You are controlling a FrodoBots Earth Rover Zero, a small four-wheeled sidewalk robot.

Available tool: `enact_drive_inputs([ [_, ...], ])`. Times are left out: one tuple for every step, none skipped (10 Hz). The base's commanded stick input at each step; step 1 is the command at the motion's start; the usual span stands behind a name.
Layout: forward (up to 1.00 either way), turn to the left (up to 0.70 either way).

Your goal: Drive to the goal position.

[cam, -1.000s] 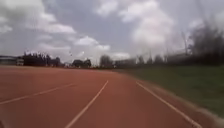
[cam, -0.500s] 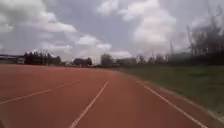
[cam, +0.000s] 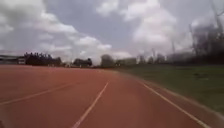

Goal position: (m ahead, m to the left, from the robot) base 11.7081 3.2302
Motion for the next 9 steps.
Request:
enact_drive_inputs([
  [0.7, 0.0],
  [0.7, 0.0],
  [0.7, 0.0],
  [0.7, 0.0],
  [0.7, 0.0],
  [0.7, 0.0],
  [0.7, 0.0],
  [0.7, 0.0],
  [0.7, 0.0],
])
